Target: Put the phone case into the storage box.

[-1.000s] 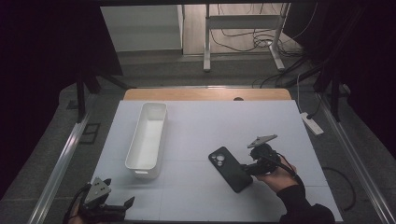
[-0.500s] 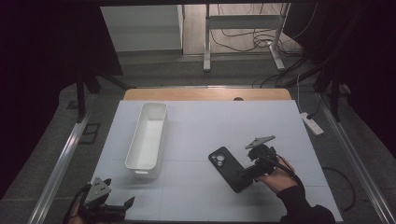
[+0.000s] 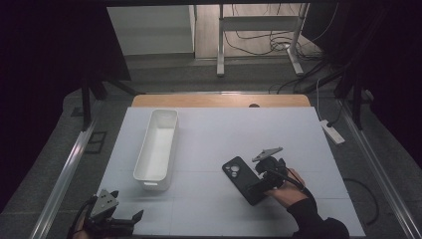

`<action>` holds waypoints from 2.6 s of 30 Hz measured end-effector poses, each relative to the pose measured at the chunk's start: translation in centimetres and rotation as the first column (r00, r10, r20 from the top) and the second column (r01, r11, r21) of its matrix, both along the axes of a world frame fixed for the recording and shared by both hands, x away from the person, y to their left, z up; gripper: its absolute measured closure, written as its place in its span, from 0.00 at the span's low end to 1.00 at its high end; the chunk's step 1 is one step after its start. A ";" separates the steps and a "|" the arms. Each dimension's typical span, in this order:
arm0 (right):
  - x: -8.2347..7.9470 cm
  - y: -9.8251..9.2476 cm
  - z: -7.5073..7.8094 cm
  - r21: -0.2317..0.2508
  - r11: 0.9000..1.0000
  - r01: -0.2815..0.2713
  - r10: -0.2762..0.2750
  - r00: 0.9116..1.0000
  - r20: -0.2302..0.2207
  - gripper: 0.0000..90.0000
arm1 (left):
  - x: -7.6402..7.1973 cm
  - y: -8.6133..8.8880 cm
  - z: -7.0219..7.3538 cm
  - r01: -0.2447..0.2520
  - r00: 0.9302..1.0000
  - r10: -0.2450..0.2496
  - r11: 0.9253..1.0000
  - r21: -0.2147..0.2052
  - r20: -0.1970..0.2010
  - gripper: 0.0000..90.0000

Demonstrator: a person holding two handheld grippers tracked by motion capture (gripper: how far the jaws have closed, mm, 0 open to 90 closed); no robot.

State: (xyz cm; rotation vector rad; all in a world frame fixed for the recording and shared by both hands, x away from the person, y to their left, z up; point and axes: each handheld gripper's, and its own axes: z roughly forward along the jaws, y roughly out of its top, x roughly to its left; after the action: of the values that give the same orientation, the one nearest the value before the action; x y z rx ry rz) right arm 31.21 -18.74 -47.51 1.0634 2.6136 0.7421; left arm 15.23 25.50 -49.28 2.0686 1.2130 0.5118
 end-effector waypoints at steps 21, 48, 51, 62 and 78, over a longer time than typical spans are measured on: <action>0.2 1.0 -2.1 -0.024 1.000 0.005 -0.006 1.000 -0.025 0.00 | 0.0 0.1 0.0 -0.001 1.000 0.001 1.000 -0.009 0.001 0.00; 0.3 1.6 -4.4 -0.099 0.995 0.010 -0.016 0.998 -0.056 0.00 | 0.1 0.6 0.0 0.009 1.000 -0.010 0.998 -0.069 -0.013 0.00; 0.2 1.7 -4.1 -0.107 0.994 0.017 -0.025 0.997 -0.071 0.07 | 0.2 0.7 0.0 0.009 1.000 -0.010 0.997 -0.072 -0.015 0.00; 0.2 1.4 -3.5 -0.104 0.995 0.001 -0.010 0.996 -0.089 0.17 | 0.2 0.5 0.0 0.013 1.000 -0.014 0.998 -0.060 -0.020 0.00; -0.1 0.2 -2.0 -0.014 0.999 -0.049 0.048 0.997 -0.056 0.17 | 0.1 0.3 0.2 -0.008 1.000 0.006 0.997 -0.075 -0.026 0.00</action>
State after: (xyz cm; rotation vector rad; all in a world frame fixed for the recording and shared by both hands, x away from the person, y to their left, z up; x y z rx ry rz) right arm 31.14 -18.58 -49.55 1.0340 2.6965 0.7115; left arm 15.38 25.80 -49.04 2.0134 1.2365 0.4376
